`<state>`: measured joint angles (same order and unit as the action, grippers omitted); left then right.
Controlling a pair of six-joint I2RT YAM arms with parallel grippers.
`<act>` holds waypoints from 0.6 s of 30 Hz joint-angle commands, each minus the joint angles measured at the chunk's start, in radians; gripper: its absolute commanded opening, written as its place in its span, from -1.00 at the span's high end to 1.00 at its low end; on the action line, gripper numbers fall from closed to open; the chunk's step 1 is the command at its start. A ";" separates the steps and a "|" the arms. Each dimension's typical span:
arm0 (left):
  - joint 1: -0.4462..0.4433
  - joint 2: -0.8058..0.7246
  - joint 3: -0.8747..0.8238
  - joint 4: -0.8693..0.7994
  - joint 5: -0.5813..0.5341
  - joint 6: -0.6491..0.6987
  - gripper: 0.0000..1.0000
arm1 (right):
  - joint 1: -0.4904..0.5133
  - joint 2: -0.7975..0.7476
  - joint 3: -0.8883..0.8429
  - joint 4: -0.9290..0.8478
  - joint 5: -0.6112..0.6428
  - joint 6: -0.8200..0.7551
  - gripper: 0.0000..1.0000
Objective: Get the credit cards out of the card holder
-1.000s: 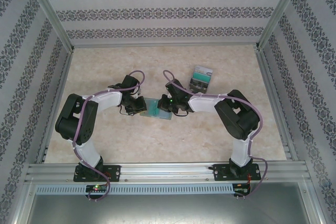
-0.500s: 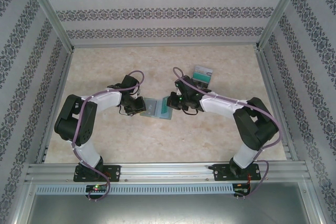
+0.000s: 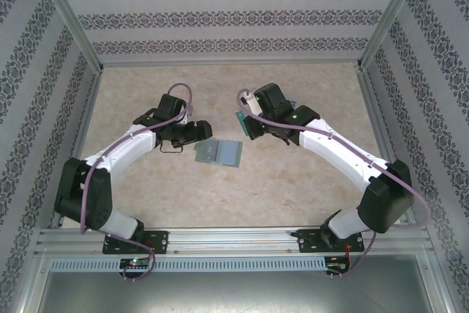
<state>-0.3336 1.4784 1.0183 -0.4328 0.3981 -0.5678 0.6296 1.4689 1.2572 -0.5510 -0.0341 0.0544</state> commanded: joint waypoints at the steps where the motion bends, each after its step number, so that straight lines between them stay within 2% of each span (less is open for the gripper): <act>1: 0.000 -0.063 0.019 0.012 -0.043 0.035 -0.96 | -0.016 -0.027 0.002 -0.072 0.146 -0.339 1.00; 4: -0.001 -0.107 0.015 0.017 -0.066 0.047 -0.99 | -0.039 -0.015 0.018 -0.080 0.217 -0.496 1.00; 10: -0.001 -0.125 0.016 0.014 -0.076 0.048 -0.99 | -0.123 0.102 0.104 -0.111 0.333 -0.729 1.00; 18: 0.000 -0.122 0.012 0.005 -0.085 0.048 -0.99 | -0.180 0.243 0.168 -0.046 0.392 -0.917 1.00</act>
<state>-0.3336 1.3647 1.0183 -0.4328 0.3321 -0.5449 0.4622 1.6833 1.3819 -0.6247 0.3080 -0.7433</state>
